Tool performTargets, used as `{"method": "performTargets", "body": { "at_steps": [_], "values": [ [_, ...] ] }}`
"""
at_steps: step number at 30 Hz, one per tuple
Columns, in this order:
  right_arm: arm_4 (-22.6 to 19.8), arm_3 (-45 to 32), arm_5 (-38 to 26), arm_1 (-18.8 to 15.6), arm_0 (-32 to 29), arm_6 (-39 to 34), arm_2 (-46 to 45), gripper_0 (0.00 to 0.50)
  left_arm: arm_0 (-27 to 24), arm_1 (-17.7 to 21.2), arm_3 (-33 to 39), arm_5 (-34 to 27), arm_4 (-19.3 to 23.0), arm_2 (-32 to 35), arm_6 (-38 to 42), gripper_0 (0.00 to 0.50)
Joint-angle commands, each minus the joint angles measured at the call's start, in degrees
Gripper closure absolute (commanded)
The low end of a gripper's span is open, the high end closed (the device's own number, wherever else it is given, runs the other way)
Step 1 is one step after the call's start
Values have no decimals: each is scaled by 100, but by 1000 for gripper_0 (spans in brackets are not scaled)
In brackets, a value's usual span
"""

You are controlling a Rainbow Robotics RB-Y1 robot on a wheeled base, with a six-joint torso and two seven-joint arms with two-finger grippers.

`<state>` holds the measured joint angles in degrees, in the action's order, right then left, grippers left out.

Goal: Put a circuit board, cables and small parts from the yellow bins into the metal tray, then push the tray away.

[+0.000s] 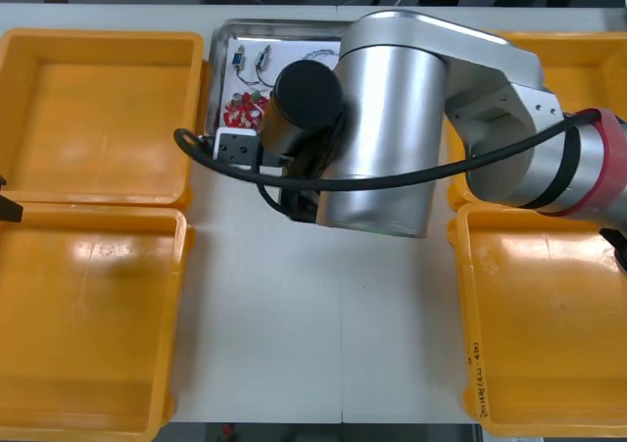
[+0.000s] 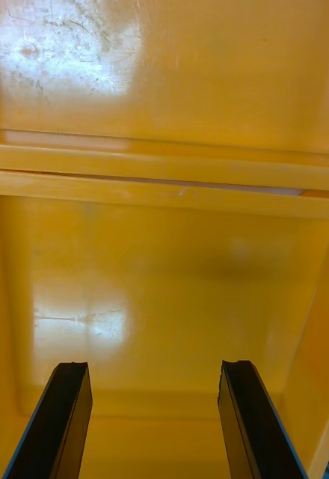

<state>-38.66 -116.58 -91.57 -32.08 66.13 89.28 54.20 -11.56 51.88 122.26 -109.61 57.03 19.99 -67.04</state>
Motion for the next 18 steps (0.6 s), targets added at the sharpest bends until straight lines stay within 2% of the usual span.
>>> {"method": "performTargets", "body": {
  "at_steps": [1,6,14,18],
  "values": [
    [-195,-761,-784,52,-584,-939,-867,50,102,121,167,-39,45,180,-494,0],
    [-239,-1403,-1821,44,-1094,-1563,-1456,48,102,121,167,-39,45,180,-494,0],
    [-248,-2211,-1843,-9,-1894,-2617,-2335,48,102,121,167,-39,45,180,-494,0],
    [-546,-2378,-1843,-238,-2430,-3197,-2994,49,102,121,167,-39,45,180,-494,0]
  ]
}}
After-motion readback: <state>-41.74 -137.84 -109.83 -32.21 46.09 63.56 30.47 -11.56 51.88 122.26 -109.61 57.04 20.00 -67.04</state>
